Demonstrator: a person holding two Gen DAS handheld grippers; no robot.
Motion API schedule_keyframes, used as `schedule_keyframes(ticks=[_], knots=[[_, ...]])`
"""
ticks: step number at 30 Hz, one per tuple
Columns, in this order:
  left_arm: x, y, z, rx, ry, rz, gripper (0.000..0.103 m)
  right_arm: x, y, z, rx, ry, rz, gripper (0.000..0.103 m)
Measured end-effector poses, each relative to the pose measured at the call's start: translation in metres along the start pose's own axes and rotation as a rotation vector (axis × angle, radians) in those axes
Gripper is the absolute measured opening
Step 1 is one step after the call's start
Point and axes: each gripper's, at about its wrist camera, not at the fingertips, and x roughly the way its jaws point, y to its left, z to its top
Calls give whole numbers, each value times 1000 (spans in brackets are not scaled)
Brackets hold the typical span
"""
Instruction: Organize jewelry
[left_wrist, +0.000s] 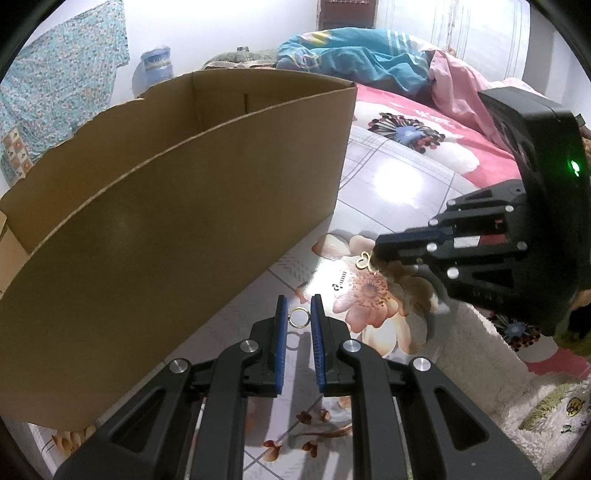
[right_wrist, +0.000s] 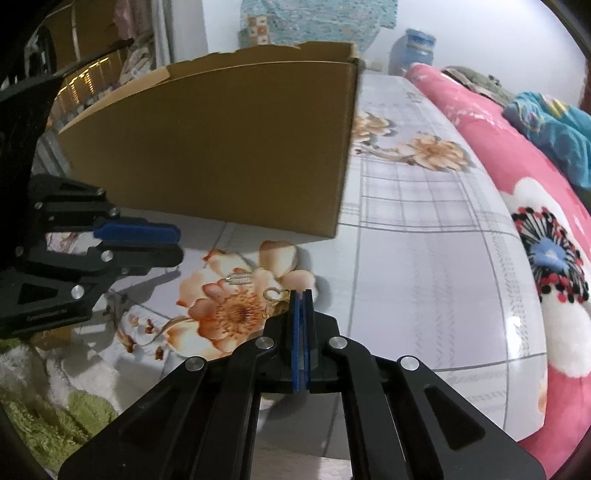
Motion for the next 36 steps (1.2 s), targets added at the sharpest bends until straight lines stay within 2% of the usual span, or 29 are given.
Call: schedule_keyframes(ticks=[9, 11, 13, 15, 19, 22, 27, 31, 35, 36], knots=[[0, 1, -1, -3, 0, 0, 12, -9, 7, -10, 16, 4, 47, 3], [0, 1, -1, -3, 0, 1, 12, -12, 7, -10, 27, -9, 63, 8], [-1, 1, 0, -3, 0, 0, 12, -15, 8, -9, 21, -24, 70, 25], [0, 1, 0, -2, 0, 0, 12, -16, 11, -7, -8, -35, 72, 29], [0, 1, -1, -3, 2, 2, 12, -8, 12, -2, -89, -18, 74, 29], [1, 2, -1, -4, 0, 2, 12, -4, 11, -2, -140, 2, 102, 24], [2, 1, 0, -2, 3, 4, 12, -3, 8, 0, -226, 18, 150, 22], [2, 0, 1, -2, 4, 9, 12, -5, 9, 2, -265, 39, 169, 13], [2, 0, 1, -2, 7, 13, 12, -4, 8, 7, -276, 41, 182, 14], [2, 0, 0, -2, 8, 14, 12, -4, 9, 7, -283, 42, 180, 20]])
